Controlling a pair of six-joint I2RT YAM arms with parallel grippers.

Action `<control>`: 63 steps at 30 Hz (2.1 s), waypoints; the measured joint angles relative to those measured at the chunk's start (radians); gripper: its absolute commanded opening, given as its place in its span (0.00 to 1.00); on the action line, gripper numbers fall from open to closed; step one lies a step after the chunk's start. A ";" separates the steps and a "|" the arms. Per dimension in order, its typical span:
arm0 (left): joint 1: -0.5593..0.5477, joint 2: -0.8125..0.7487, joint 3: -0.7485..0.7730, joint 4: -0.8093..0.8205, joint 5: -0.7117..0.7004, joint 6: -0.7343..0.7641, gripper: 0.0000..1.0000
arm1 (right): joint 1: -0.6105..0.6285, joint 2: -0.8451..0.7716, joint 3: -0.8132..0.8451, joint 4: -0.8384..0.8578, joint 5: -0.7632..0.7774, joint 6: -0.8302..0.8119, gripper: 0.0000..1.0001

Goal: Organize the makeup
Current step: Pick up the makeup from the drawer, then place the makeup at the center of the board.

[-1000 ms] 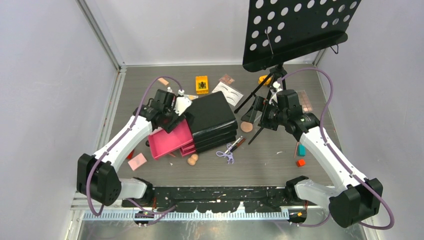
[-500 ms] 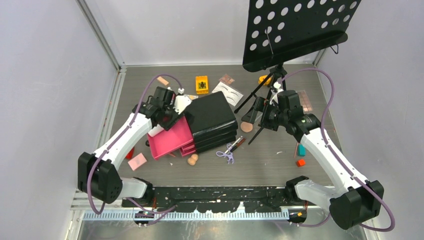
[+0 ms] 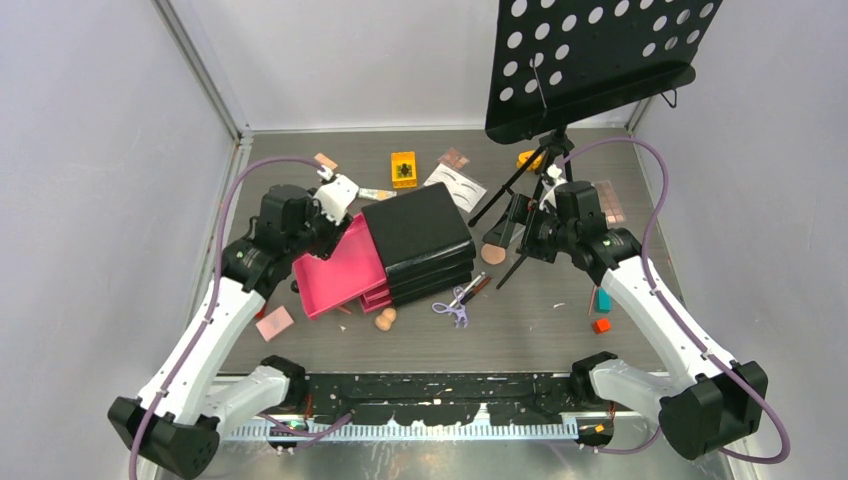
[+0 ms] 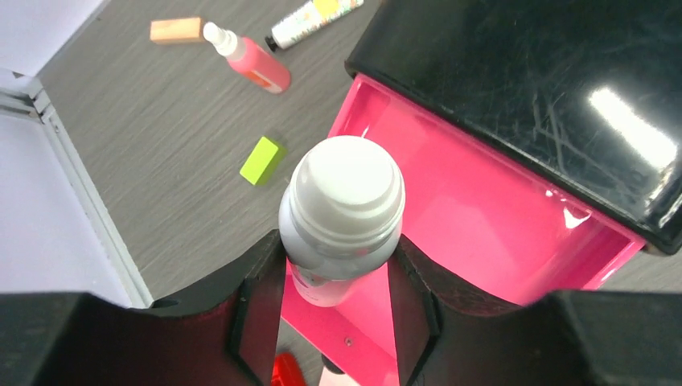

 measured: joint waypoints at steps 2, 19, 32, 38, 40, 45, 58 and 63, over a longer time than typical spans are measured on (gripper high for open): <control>0.005 -0.040 -0.029 0.048 0.003 -0.034 0.08 | 0.000 0.000 -0.003 0.000 0.000 0.000 0.98; 0.171 -0.006 -0.084 0.335 -0.007 -0.303 0.05 | 0.000 0.001 -0.016 0.003 0.000 0.004 0.98; 0.441 0.278 -0.108 0.750 0.021 -0.408 0.06 | 0.000 0.063 -0.018 0.019 0.000 0.005 0.98; 0.478 0.456 -0.160 0.953 0.022 -0.417 0.06 | 0.000 0.139 -0.018 0.039 0.001 0.003 0.98; 0.485 0.502 -0.185 1.010 0.022 -0.428 0.06 | 0.000 0.161 -0.018 0.043 0.002 0.003 0.98; 0.496 0.594 -0.217 1.129 0.018 -0.430 0.07 | 0.000 0.182 -0.018 0.056 0.001 0.002 0.98; 0.504 0.646 -0.259 1.266 -0.016 -0.426 0.43 | 0.000 0.220 0.011 0.061 0.001 -0.016 0.98; 0.504 0.649 -0.282 1.275 -0.024 -0.427 0.50 | 0.000 0.226 0.015 0.063 0.001 -0.018 0.98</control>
